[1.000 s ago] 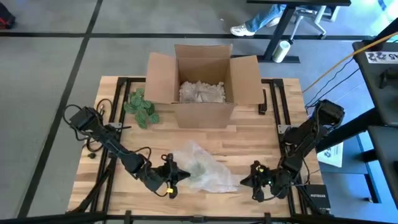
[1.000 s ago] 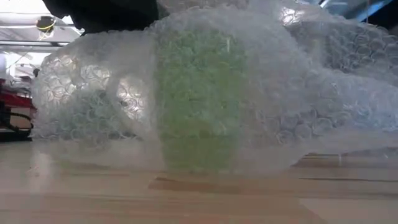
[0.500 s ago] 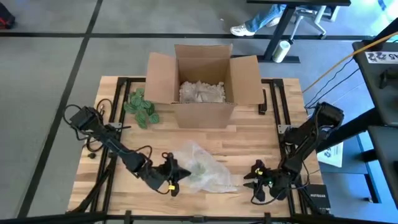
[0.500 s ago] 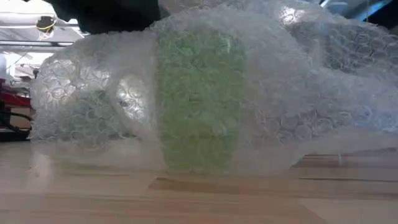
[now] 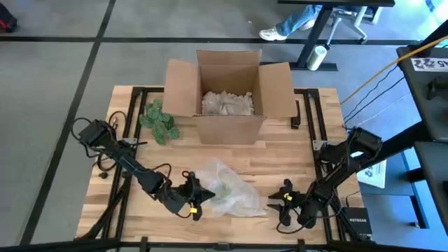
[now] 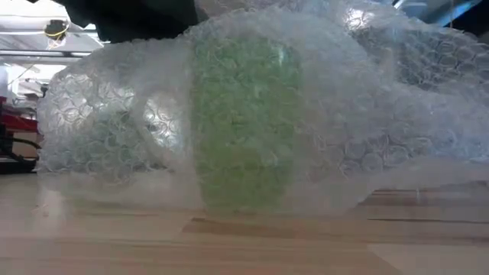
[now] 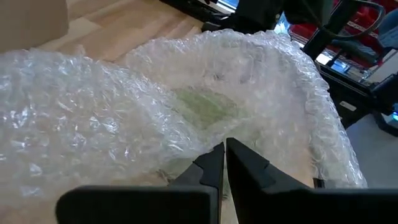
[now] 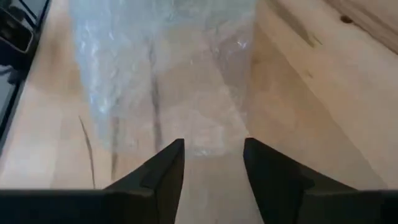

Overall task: Wrap mug
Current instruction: Wrap the green mug in bubble wrap

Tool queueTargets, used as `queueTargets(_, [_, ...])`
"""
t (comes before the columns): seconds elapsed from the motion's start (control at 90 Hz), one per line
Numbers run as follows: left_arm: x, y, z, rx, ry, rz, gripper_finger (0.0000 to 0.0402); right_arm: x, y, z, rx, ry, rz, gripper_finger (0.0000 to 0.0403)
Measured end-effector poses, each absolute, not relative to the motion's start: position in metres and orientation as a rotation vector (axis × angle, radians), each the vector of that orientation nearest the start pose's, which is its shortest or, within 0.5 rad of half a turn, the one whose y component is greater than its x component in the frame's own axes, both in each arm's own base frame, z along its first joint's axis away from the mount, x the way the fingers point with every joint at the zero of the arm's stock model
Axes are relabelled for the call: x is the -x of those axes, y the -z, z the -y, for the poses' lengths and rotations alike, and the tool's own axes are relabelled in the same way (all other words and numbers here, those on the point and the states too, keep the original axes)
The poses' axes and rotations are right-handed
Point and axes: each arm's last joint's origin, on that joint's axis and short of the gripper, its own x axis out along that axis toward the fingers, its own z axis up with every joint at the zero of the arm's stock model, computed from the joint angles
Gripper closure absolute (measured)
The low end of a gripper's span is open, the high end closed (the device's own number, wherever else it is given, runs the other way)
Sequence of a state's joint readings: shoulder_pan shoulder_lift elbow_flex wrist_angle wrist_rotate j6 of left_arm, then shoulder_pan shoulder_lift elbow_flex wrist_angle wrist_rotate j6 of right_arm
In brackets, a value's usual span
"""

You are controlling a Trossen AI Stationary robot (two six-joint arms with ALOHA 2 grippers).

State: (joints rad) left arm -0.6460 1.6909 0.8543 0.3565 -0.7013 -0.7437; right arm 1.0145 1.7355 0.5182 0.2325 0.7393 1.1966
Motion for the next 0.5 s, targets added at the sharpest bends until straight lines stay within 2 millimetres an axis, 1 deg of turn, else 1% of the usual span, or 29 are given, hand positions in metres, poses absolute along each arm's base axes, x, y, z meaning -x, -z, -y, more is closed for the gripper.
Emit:
queueTargets(0.067, [-0.2833, -0.1824, 0.1890, 0.435, -0.190, -0.331, 0.0402, -0.1540, -0.0794, -0.2049, -0.406, 0.148, -0.643, 0.0264])
queueTargets(0.133, [-0.2837, -0.1824, 0.1883, 0.440, -0.193, -0.330, 0.0402, -0.1548, -0.0792, -0.2047, -0.410, 0.146, -0.645, 0.0285])
queueTargets(0.178, [-0.2839, -0.1824, 0.1881, 0.442, -0.195, -0.330, 0.0402, -0.1546, -0.0790, -0.2044, -0.406, 0.148, -0.645, 0.0308])
queueTargets(0.267, [-0.2840, -0.1824, 0.1879, 0.440, -0.195, -0.330, 0.0402, -0.1542, -0.0785, -0.2044, -0.405, 0.146, -0.651, 0.0371])
queueTargets(0.3, [-0.2840, -0.1824, 0.1879, 0.440, -0.195, -0.330, 0.0402, -0.1545, -0.0786, -0.2045, -0.409, 0.144, -0.652, 0.0387])
queueTargets(0.5, [-0.2840, -0.1824, 0.1879, 0.429, -0.193, -0.331, 0.0402, -0.1590, -0.0854, -0.2109, -0.416, 0.126, -0.604, 0.0399])
